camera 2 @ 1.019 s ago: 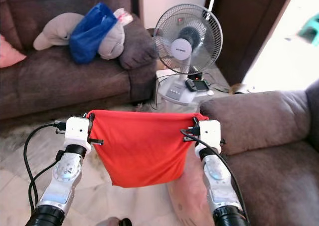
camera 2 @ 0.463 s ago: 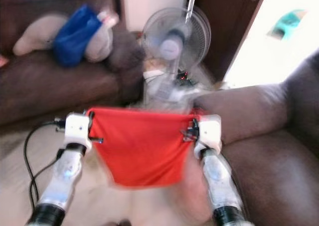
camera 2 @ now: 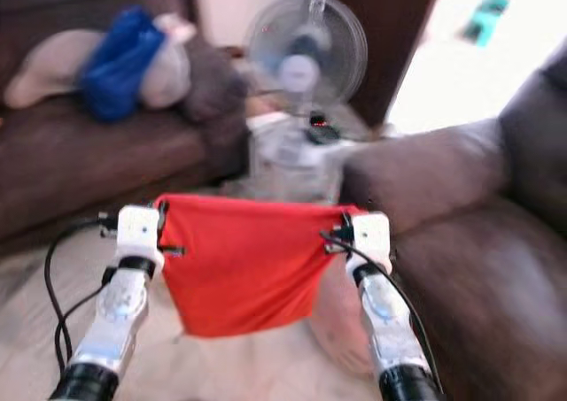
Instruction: Move the pillow to the sofa from floor
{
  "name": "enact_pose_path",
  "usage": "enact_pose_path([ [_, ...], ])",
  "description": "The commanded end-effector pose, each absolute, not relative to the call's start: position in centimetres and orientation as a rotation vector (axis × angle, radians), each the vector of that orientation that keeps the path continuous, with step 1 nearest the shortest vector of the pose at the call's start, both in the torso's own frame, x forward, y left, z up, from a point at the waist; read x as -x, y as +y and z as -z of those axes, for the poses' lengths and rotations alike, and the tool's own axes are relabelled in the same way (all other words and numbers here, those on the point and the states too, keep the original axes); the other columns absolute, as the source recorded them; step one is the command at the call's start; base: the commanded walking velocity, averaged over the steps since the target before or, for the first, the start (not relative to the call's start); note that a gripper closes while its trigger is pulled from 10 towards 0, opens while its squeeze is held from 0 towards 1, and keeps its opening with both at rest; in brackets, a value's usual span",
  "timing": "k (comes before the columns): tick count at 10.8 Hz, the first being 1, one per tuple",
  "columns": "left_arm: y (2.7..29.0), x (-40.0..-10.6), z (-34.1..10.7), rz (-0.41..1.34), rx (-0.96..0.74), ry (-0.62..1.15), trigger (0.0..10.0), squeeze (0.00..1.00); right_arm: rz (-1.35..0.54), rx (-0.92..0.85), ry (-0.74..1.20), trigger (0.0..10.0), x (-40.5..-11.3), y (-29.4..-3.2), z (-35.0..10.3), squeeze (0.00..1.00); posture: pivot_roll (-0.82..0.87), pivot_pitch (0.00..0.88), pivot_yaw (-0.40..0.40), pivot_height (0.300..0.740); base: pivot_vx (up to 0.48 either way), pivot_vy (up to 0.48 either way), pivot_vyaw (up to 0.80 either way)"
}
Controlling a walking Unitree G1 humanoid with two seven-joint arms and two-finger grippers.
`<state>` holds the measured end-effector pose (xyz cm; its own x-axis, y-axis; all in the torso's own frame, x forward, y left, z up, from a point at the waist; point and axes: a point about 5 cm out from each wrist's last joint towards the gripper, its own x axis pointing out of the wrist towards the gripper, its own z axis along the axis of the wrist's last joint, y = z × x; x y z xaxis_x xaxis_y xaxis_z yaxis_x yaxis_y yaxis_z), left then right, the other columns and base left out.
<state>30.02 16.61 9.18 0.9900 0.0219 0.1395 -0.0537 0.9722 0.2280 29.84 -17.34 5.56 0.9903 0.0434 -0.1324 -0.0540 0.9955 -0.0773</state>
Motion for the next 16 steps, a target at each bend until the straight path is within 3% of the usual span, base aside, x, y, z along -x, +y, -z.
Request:
enact_pose_path([
  [1, 17.35, -30.28, -10.25, -0.073, -0.219, -0.181, 10.0, 0.0, -0.004, 0.08, 0.024, 10.0, -30.86, -18.23, -7.97, 0.0, 0.02, 0.012, -0.05, 0.74, 0.0, 0.0, -0.73],
  [16, 16.9, -30.6, -10.47, -0.041, -0.222, -0.183, 10.0, 0.0, 0.025, 0.125, 0.055, 10.0, -30.88, -18.9, -7.65, 0.0, 0.02, 0.0, -0.048, 0.74, 0.0, -0.018, -0.73],
])
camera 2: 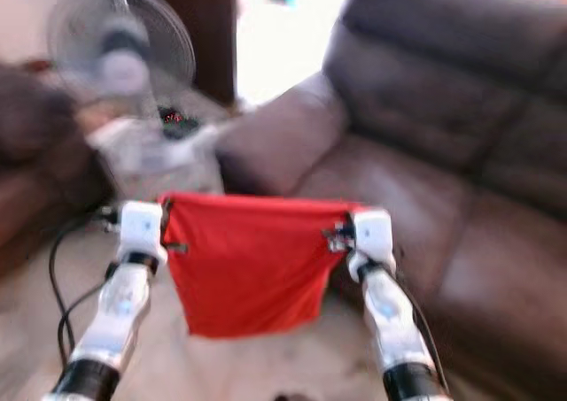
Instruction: Move the pillow to the sofa from floor
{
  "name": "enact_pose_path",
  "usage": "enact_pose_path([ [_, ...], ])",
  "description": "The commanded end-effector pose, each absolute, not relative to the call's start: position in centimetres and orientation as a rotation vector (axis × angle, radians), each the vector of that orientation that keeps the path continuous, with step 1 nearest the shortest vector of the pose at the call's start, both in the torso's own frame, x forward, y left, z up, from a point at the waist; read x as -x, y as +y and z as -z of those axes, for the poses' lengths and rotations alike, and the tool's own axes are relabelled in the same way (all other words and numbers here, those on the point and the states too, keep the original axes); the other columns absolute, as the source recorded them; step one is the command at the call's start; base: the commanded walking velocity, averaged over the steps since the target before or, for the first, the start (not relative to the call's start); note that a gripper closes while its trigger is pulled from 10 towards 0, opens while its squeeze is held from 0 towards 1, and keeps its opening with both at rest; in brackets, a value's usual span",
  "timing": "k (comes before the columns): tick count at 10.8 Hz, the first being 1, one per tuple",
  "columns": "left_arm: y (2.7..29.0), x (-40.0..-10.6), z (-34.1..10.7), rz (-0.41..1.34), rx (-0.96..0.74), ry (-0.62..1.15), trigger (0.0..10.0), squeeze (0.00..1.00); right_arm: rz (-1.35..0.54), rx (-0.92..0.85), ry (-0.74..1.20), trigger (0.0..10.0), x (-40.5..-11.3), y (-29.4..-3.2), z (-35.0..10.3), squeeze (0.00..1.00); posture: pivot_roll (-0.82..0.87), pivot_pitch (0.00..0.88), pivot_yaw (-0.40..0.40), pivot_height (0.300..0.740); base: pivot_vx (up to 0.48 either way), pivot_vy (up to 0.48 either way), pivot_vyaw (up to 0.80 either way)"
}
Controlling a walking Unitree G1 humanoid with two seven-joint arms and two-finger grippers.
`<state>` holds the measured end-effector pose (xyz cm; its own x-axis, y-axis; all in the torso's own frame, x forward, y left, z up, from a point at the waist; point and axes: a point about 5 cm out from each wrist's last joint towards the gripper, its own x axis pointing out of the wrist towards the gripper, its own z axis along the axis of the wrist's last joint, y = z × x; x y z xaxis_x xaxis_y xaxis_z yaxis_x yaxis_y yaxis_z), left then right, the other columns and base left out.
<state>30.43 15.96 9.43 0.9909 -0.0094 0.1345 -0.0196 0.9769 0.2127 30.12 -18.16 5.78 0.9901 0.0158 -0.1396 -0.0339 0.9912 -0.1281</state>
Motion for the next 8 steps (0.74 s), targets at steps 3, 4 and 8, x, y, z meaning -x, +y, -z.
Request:
enact_pose_path([
  [3, 16.88, -30.53, -10.41, -0.046, -0.221, -0.182, 10.0, 0.0, 0.038, 0.132, 0.064, 10.0, -30.82, -19.26, -7.59, 0.0, 0.02, 0.002, -0.051, 0.74, 0.0, 0.0, -0.73],
  [4, 16.9, -30.59, -10.45, -0.047, -0.219, -0.182, 10.0, 0.0, 0.039, 0.132, 0.064, 10.0, -30.89, -19.26, -7.64, 0.0, 0.02, 0.006, -0.052, 0.74, 0.0, 0.0, -0.73],
  [8, 17.05, -30.93, -10.86, -0.049, -0.22, -0.192, 10.0, 0.0, 0.039, 0.131, 0.066, 10.0, -30.86, -18.89, -7.56, 0.0, 0.02, 0.018, -0.05, 0.74, 0.0, 0.0, -0.72],
])
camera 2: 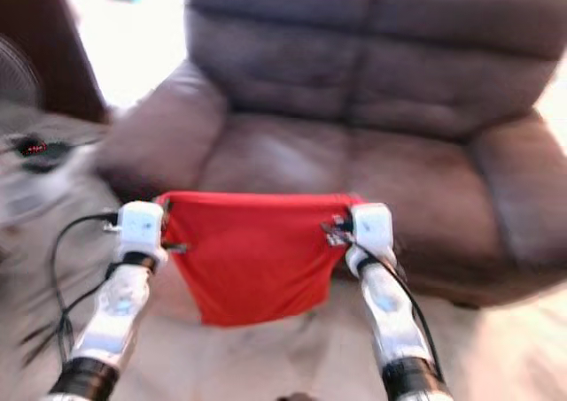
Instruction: Move the pillow to the sofa from floor
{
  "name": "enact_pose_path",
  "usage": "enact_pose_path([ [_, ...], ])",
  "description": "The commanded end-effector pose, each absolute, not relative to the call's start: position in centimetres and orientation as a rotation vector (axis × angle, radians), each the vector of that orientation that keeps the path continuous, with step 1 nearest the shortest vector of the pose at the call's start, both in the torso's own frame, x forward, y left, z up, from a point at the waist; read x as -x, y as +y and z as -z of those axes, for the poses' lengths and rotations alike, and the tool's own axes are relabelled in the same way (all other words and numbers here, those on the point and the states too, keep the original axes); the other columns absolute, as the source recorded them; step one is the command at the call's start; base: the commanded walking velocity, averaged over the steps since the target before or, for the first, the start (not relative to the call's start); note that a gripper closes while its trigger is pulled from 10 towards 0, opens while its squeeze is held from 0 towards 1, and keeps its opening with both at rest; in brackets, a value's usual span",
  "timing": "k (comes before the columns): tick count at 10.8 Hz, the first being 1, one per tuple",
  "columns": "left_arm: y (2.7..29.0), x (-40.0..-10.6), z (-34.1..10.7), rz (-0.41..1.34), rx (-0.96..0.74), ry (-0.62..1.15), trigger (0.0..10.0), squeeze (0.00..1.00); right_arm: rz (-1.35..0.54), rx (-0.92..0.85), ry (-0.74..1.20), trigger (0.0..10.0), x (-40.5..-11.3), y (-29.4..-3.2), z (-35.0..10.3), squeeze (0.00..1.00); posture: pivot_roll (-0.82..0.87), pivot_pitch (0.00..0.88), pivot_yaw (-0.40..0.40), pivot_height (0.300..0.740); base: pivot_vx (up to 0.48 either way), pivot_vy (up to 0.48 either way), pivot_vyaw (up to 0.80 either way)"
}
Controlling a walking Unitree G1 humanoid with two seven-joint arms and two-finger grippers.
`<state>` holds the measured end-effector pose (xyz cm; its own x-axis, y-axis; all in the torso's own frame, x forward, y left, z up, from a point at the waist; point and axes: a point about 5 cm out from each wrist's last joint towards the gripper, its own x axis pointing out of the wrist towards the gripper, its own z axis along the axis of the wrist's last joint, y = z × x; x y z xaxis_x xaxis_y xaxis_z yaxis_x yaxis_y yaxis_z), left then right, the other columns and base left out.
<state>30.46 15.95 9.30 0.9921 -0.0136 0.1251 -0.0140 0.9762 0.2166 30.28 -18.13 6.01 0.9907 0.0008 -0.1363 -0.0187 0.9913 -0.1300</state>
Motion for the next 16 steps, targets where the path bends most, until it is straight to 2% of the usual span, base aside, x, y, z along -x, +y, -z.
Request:
enact_pose_path([
  [1, 17.0, -30.9, -10.9, -0.046, -0.222, -0.193, 10.0, 0.0, 0.041, 0.125, 0.067, 10.0, -30.8, -18.9, -7.5, 0.0, 0.02, 0.018, -0.05, 0.74, 0.0, 0.0, -0.71],
  [2, 17.0, -30.9, -10.9, -0.044, -0.221, -0.191, 10.0, 0.0, 0.042, 0.126, 0.065, 10.0, -30.7, -19.0, -7.5, 0.0, 0.02, 0.018, -0.048, 0.74, 0.0, 0.0, -0.72],
  [5, 17.0, -31.2, -10.8, -0.011, -0.222, -0.184, 10.0, 0.0, 0.03, 0.095, 0.026, 10.0, -30.4, -18.0, -7.5, 0.0, 0.03, 0.0, -0.037, 0.74, 0.0, 0.0, 0.0],
  [7, 16.5, -31.6, -11.0, 0.036, -0.223, -0.182, 10.0, 0.0, 0.075, 0.074, 0.011, 10.0, -30.1, -17.9, -7.3, 0.0, 0.01, 0.0, 0.004, 0.74, 0.0, 0.0, 0.0],
  [9, 16.3, -32.3, -11.4, 0.05, -0.225, -0.186, 10.0, 0.0, 0.046, 0.06, 0.007, 10.0, -29.9, -16.5, -7.0, 0.0, 0.01, 0.0, 0.028, 0.74, 0.0, 0.0, 0.0],
  [16, 15.7, -31.9, -10.4, 0.058, -0.207, -0.181, 10.0, 0.0, 0.039, 0.074, 0.018, 10.0, -29.6, -16.4, -6.6, 0.0, 0.0, 0.0, -0.012, 0.74, 0.0, 0.0, 0.0],
])
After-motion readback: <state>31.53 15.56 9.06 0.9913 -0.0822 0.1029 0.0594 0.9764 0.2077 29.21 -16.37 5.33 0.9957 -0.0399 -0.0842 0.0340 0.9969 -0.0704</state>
